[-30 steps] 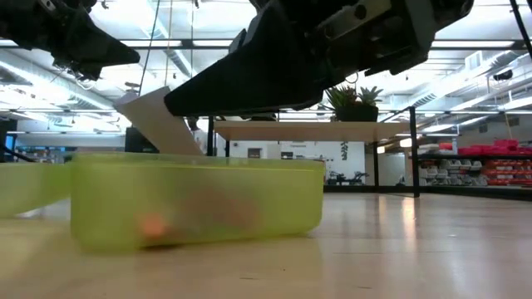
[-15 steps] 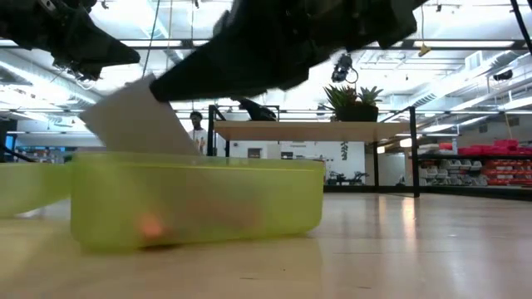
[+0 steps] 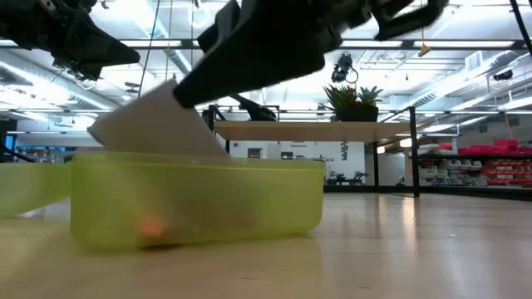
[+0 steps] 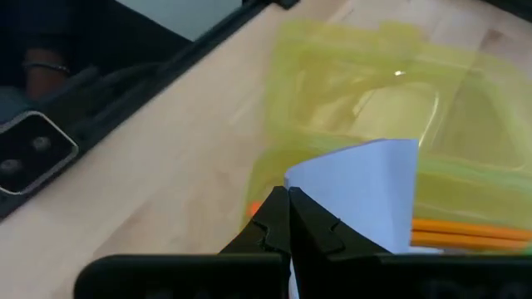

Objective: Pack school essentials
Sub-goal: Put the white sticky note into the supply box

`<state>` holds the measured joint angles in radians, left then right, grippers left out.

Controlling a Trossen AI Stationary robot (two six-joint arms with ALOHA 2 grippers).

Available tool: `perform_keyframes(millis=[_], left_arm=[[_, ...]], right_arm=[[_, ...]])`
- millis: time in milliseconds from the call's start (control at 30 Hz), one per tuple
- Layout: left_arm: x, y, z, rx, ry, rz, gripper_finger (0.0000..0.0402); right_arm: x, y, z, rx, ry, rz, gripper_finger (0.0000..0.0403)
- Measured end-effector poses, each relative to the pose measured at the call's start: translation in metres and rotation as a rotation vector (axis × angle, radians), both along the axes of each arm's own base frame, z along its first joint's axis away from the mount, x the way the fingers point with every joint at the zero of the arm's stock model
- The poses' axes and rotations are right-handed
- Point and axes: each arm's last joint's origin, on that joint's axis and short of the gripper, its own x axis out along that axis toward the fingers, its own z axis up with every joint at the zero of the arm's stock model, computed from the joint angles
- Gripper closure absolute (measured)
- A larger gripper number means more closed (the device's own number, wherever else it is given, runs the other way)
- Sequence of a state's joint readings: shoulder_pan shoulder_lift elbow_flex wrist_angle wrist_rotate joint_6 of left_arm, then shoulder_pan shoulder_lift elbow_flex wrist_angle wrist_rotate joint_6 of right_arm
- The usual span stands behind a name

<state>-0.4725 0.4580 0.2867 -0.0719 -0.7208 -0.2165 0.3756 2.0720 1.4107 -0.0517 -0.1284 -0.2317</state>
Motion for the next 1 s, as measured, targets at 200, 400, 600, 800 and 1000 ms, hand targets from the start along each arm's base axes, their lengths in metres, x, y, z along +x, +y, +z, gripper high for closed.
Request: perform_keyframes(millis=[200, 400, 600, 800, 1000], left_arm=[[0.0, 0.0, 0.0, 0.001, 0.0, 0.0, 0.0361], [0.0, 0.0, 0.0, 0.001, 0.0, -0.001, 0.0366], [0.0, 0.0, 0.0, 0.001, 0.0, 0.0, 0.0371], [0.0, 0.0, 0.0, 0.001, 0.001, 0.0, 0.0363], [0.0, 0.0, 0.0, 0.0, 0.001, 0.0, 0.0363]], right_arm=[[-0.001, 0.002, -0.002, -0.093, -0.046, -0.022, 0.0397], [-0.002, 0.003, -0.004, -0.142, -0.076, 0.036, 0.0397], [0.002, 0.002, -0.024, -0.154, -0.136, 0.097, 0.0397], [-0.003, -0.001, -0.027, -0.19, -0.131, 0.116, 0.0397], [-0.006, -0.003, -0.028, -0.309, -0.115, 0.19, 0.0397]])
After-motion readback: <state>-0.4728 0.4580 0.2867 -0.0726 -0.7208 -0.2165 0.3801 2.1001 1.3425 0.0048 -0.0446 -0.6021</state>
